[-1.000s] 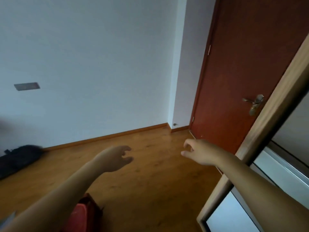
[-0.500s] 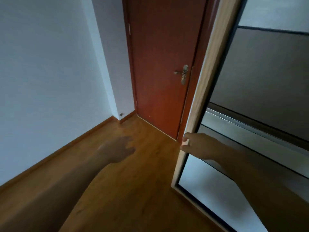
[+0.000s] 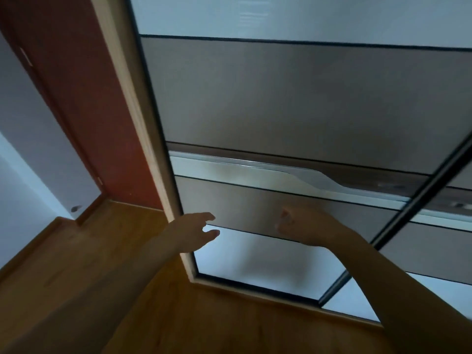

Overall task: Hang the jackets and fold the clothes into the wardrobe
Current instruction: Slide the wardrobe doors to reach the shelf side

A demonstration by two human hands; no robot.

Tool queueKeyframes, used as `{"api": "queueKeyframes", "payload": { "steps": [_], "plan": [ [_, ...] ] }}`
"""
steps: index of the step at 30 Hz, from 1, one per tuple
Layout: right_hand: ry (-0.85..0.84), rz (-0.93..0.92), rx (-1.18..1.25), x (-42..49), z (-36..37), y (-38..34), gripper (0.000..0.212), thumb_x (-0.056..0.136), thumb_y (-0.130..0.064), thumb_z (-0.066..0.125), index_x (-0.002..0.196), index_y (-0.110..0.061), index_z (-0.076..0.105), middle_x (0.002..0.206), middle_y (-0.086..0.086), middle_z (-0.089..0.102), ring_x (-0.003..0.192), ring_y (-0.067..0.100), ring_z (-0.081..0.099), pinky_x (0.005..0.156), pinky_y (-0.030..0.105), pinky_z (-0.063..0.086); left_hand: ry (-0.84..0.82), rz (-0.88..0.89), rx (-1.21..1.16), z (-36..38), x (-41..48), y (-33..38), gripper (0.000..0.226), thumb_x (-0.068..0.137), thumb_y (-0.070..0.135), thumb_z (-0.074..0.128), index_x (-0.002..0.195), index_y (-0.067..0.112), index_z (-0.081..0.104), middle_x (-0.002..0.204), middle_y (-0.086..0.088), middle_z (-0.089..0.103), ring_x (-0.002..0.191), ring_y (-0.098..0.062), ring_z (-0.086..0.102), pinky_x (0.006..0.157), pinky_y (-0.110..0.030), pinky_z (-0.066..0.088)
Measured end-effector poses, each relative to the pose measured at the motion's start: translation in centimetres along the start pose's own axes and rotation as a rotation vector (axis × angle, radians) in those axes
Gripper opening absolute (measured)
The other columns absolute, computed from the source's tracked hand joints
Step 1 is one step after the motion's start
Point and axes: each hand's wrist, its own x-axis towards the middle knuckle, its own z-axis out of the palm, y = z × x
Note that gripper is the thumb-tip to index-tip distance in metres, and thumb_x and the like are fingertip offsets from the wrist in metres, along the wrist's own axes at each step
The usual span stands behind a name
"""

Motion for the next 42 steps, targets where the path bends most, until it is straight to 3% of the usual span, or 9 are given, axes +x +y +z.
{"api": "queueKeyframes", "payload": {
  "steps": [3,9,16,21,30,34,37,39,42],
  "plan": [
    [0.053,0.067,-0.032,-2.6,-0.8,9.0,0.046,0.097,-0.055,0.056,0.127,-0.020,0.056,0.121,0.003,0.063,0.104,0.023,0.060,0.092,0.038,0.051,-0.022,0.091,0.004,3.8,2.4,7.5,0.056,0.097,0.056,0.054,0.148,0.035,0.043,0.144,0.006,0.056,0.128,-0.014,0.054,0.109,-0.029,0.041],
    [0.110,0.218,0.032,-7.8,-3.6,23.5,0.043,0.098,-0.051,0.058,0.118,-0.013,0.059,0.114,0.006,0.067,0.099,0.021,0.063,0.086,0.034,0.051,-0.049,0.288,0.082,9.2,5.8,22.4,0.057,0.099,0.053,0.053,0.150,0.031,0.043,0.146,0.002,0.056,0.129,-0.020,0.055,0.109,-0.035,0.043],
    [0.195,0.398,-0.004,-9.8,-6.9,36.0,0.047,0.097,-0.064,0.049,0.128,-0.028,0.052,0.109,-0.006,0.065,0.103,0.017,0.061,0.096,0.039,0.050,-0.074,0.451,0.171,12.7,11.7,35.0,0.063,0.097,0.056,0.054,0.152,0.027,0.041,0.151,0.001,0.051,0.133,-0.022,0.051,0.104,-0.032,0.042],
    [0.219,0.532,0.001,-10.8,-8.1,43.6,0.051,0.098,-0.062,0.049,0.132,-0.024,0.053,0.120,0.001,0.068,0.110,0.019,0.062,0.101,0.042,0.050,-0.109,0.598,0.264,14.7,15.9,43.0,0.062,0.094,0.060,0.050,0.146,0.026,0.048,0.146,0.000,0.055,0.132,-0.023,0.053,0.104,-0.034,0.045],
    [0.265,0.704,0.059,-15.4,-10.9,56.7,0.055,0.094,-0.066,0.053,0.131,-0.025,0.054,0.120,0.001,0.067,0.111,0.021,0.061,0.098,0.043,0.051,-0.141,0.802,0.282,19.0,16.8,59.2,0.053,0.094,0.049,0.059,0.143,0.031,0.051,0.145,0.003,0.055,0.131,-0.020,0.053,0.106,-0.036,0.046],
    [0.335,0.700,0.068,-17.5,-12.6,63.1,0.059,0.091,-0.070,0.054,0.127,-0.024,0.058,0.121,0.001,0.067,0.112,0.021,0.062,0.098,0.044,0.051,0.043,0.902,0.397,20.8,16.9,64.6,0.046,0.094,0.043,0.055,0.137,0.027,0.053,0.132,0.001,0.060,0.122,-0.025,0.057,0.096,-0.041,0.051],
    [0.356,0.679,0.036,-18.6,-14.2,67.6,0.062,0.091,-0.072,0.051,0.125,-0.020,0.059,0.124,0.003,0.067,0.114,0.024,0.062,0.096,0.043,0.051,0.350,1.181,0.505,22.5,17.0,68.1,0.049,0.085,0.031,0.066,0.131,0.016,0.061,0.136,-0.009,0.060,0.130,-0.033,0.056,0.105,-0.049,0.050],
    [0.348,0.651,0.016,-19.2,-15.3,70.4,0.065,0.091,-0.074,0.049,0.125,-0.019,0.058,0.123,0.004,0.068,0.113,0.024,0.063,0.096,0.044,0.052,0.508,1.293,0.636,23.5,17.6,70.8,0.064,0.077,0.030,0.077,0.137,0.017,0.059,0.153,-0.015,0.046,0.145,-0.035,0.039,0.120,-0.053,0.028],
    [0.327,0.614,-0.004,-19.8,-16.6,73.4,0.066,0.092,-0.075,0.046,0.128,-0.020,0.057,0.125,0.004,0.066,0.115,0.024,0.062,0.099,0.045,0.050,0.635,1.207,0.775,23.3,17.5,74.5,0.084,0.079,0.038,0.077,0.153,0.025,0.039,0.168,-0.019,0.011,0.156,-0.035,0.007,0.124,-0.058,0.006]
  ]
}}
